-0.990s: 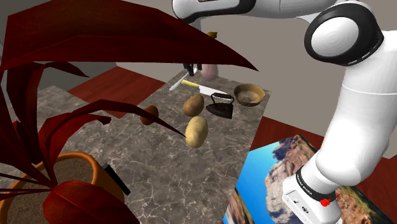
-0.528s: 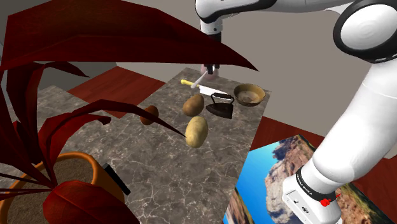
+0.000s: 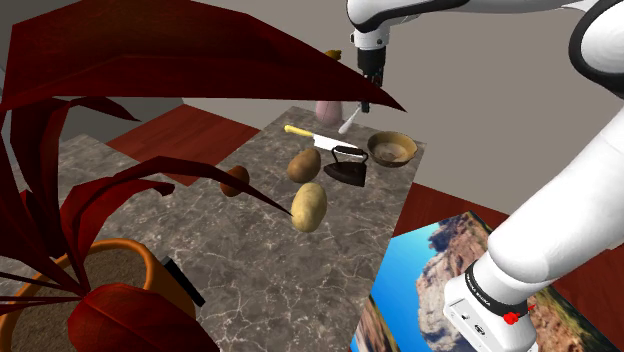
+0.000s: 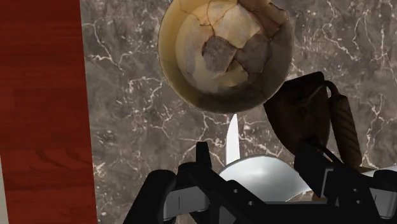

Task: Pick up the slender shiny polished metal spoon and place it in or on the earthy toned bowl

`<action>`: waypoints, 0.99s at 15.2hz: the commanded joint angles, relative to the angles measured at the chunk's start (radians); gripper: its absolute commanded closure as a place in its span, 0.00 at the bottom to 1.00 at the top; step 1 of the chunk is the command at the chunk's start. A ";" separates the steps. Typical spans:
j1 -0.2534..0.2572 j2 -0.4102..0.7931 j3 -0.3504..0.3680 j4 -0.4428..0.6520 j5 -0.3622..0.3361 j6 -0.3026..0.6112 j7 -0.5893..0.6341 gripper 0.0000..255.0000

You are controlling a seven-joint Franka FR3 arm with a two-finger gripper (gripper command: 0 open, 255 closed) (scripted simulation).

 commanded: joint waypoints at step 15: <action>-0.117 -0.099 -0.129 -0.191 -0.038 0.105 -0.232 1.00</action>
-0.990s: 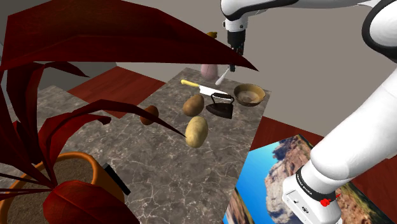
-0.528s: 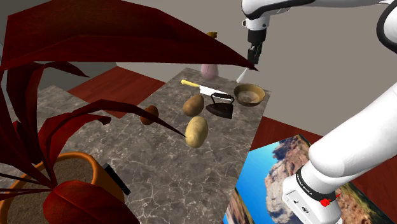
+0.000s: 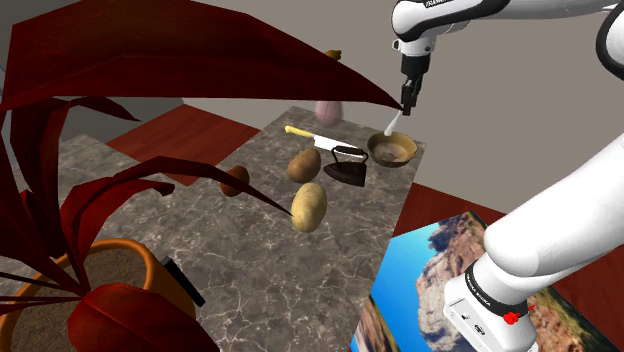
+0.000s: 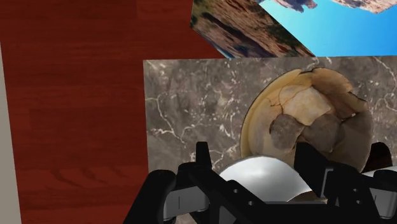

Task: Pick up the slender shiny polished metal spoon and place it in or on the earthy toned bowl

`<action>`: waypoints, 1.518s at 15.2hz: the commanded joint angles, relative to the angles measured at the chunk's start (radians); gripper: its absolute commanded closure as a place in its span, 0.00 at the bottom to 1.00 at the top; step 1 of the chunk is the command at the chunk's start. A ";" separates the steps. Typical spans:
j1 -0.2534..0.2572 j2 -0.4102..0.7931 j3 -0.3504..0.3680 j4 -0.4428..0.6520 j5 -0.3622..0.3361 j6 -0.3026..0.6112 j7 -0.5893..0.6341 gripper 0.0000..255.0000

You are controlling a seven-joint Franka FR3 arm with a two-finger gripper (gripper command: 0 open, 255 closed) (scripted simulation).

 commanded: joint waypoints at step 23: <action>-0.001 0.031 -0.001 -0.101 -0.003 0.133 0.009 0.00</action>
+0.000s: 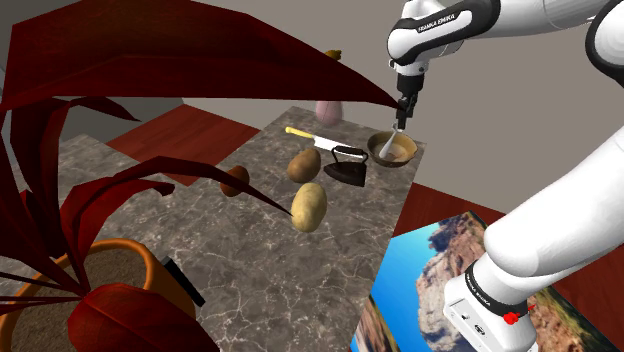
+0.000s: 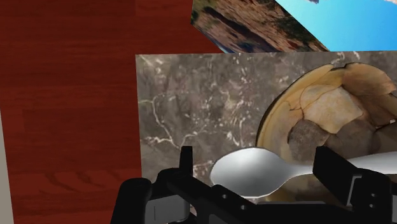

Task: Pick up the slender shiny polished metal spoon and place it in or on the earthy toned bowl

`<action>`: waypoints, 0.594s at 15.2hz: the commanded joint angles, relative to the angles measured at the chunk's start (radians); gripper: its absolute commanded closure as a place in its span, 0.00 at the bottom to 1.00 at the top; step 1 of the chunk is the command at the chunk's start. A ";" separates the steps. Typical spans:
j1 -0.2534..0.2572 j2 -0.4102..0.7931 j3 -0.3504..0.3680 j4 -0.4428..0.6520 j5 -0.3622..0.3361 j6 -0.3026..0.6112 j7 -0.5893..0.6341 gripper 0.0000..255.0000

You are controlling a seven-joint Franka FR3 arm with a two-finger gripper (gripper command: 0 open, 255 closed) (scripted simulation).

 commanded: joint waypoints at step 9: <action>0.004 -0.009 0.005 0.118 0.004 -0.127 -0.002 0.00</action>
